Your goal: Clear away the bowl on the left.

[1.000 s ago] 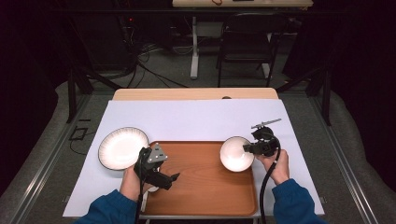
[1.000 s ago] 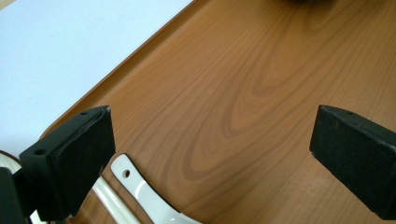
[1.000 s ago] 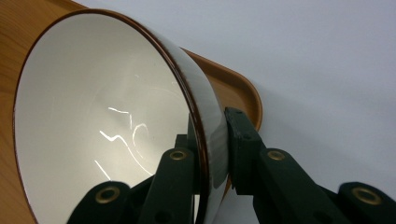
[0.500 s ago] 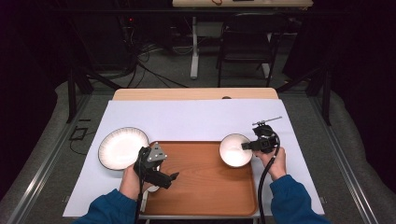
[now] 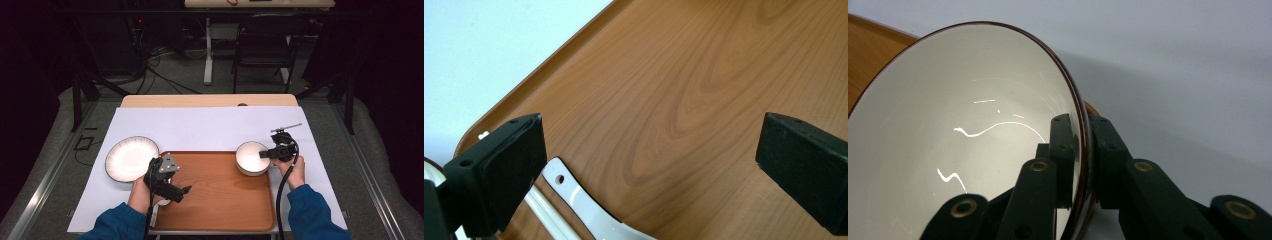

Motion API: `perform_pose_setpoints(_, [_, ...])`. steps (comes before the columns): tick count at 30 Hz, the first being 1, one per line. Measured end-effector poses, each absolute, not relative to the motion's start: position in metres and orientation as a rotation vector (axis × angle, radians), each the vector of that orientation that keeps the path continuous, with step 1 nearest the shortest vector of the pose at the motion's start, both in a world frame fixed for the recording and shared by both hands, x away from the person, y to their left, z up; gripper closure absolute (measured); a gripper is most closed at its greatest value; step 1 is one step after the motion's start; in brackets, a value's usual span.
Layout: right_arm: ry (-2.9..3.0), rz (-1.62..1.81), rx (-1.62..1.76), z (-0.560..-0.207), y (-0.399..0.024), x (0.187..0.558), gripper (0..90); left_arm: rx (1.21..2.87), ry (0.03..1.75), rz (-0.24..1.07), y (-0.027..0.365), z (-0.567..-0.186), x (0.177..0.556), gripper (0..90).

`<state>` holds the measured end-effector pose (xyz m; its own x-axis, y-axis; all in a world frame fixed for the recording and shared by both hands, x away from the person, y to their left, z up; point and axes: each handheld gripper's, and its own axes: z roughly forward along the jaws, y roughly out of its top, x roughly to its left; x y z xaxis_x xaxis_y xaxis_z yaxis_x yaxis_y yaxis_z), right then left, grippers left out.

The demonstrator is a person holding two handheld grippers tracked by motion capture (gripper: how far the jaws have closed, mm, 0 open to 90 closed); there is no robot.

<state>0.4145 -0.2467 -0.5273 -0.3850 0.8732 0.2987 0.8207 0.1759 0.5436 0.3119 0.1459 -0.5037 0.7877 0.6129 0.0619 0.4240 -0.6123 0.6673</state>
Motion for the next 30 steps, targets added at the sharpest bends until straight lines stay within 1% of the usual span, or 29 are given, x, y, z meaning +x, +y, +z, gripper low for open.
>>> perform_pose_setpoints(28, [2.295, 0.994, 1.662, -0.5277, -0.2557, 0.4183, 81.8, 2.325, 0.779, 0.345, 0.1478, -0.507, 0.3155, 0.0])
perform_pose_setpoints(29, [2.296, 0.992, 1.661, -0.5277, -0.2559, 0.4183, 80.6, 2.324, 0.782, 0.345, 0.1481, -0.507, 0.3155, 0.0])
perform_pose_setpoints(30, [2.297, 0.995, 1.662, -0.5278, -0.2564, 0.4184, 75.6, 2.323, 0.783, 0.344, 0.1485, -0.5069, 0.3156, 0.0])
